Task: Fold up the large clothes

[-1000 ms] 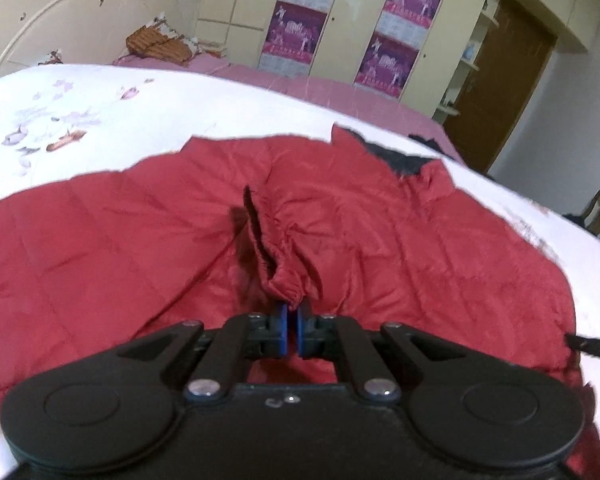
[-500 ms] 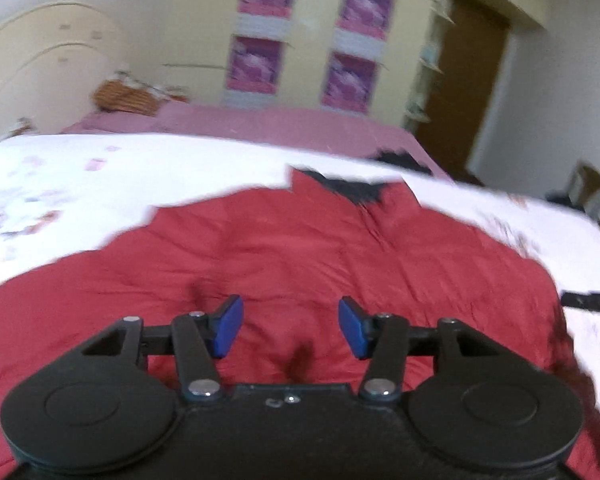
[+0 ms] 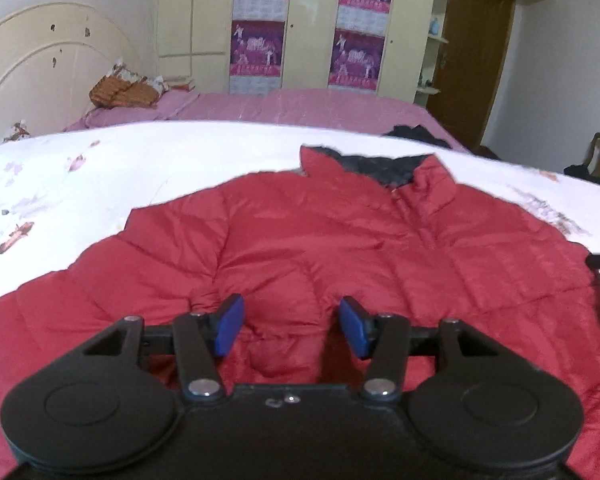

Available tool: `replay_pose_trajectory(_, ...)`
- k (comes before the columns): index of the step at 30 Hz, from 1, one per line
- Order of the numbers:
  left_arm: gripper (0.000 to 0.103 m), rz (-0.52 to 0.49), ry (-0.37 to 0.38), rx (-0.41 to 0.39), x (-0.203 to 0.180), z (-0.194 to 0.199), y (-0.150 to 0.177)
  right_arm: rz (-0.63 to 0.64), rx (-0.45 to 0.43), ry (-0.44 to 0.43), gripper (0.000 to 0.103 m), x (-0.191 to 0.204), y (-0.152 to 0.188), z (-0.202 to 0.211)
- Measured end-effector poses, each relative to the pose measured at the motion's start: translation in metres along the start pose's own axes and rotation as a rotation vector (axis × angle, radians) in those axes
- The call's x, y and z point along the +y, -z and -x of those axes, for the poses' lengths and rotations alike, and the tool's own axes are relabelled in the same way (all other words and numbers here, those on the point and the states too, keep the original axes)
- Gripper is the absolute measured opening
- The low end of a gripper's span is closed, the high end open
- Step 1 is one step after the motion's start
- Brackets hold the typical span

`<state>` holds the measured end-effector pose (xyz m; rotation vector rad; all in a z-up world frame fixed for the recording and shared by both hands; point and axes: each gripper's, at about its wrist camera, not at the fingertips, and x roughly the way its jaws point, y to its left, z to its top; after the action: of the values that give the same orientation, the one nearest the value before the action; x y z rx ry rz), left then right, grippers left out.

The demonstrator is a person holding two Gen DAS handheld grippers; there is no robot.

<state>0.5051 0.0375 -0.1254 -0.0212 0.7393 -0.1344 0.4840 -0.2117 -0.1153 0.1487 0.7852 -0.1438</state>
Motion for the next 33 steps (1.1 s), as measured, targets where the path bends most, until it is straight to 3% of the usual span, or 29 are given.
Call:
replay_pose_trajectory(1,0.054,-0.002,-0.001,0.017,0.002,-0.002,0.002,0.004,0.043,0.011,0.000,-0.001,0.002,-0.011)
replay_pose_trajectory(6,0.050,-0.018,-0.017,0.022,-0.002,0.006,0.003,0.021,0.032,0.019,0.001,-0.005,0.009,-0.006)
replay_pose_trajectory(10,0.051,0.010,0.021,-0.059,-0.010,0.040,0.006,0.005,-0.054,-0.053,0.001,0.001,0.019,0.045)
replay_pose_trajectory(13,0.051,-0.006,0.040,-0.025,-0.023,0.038,0.018,0.033,-0.033,-0.096,0.001,0.014,0.039,0.060)
replay_pose_trajectory(16,0.054,-0.009,0.020,0.040,-0.025,0.023,0.028,0.070,0.062,-0.041,0.001,0.021,0.058,0.044)
replay_pose_trajectory(17,0.054,-0.003,0.014,0.048,-0.024,0.024,0.027,0.065,0.058,-0.028,0.001,0.023,0.059,0.045)
replay_pose_trajectory(18,0.057,-0.003,0.001,0.052,-0.023,0.027,0.024,0.064,0.052,-0.014,0.001,0.025,0.057,0.049)
replay_pose_trajectory(20,0.084,0.004,-0.027,-0.004,-0.020,0.042,0.021,0.037,-0.005,-0.012,0.001,0.024,0.055,0.067)
replay_pose_trajectory(21,0.090,0.027,-0.036,-0.026,-0.015,0.049,0.021,0.011,-0.027,-0.014,0.001,0.021,0.056,0.076)
replay_pose_trajectory(24,0.091,0.148,-0.044,-0.060,0.011,0.073,0.028,-0.032,-0.034,0.029,0.003,0.016,0.060,0.090)
replay_pose_trajectory(26,0.078,0.213,-0.079,-0.082,0.032,0.093,0.040,-0.042,-0.038,0.034,0.046,0.012,0.065,0.099)
replay_pose_trajectory(27,0.074,0.245,-0.100,-0.089,0.045,0.104,0.048,-0.043,-0.062,0.038,0.077,0.012,0.069,0.106)
replay_pose_trajectory(28,0.068,0.277,-0.125,-0.091,0.056,0.113,0.056,-0.029,-0.085,0.037,0.079,0.014,0.073,0.114)
replay_pose_trajectory(33,0.066,0.554,-0.250,-0.108,0.124,0.174,0.119,0.001,-0.072,-0.033,0.078,0.015,0.082,0.123)
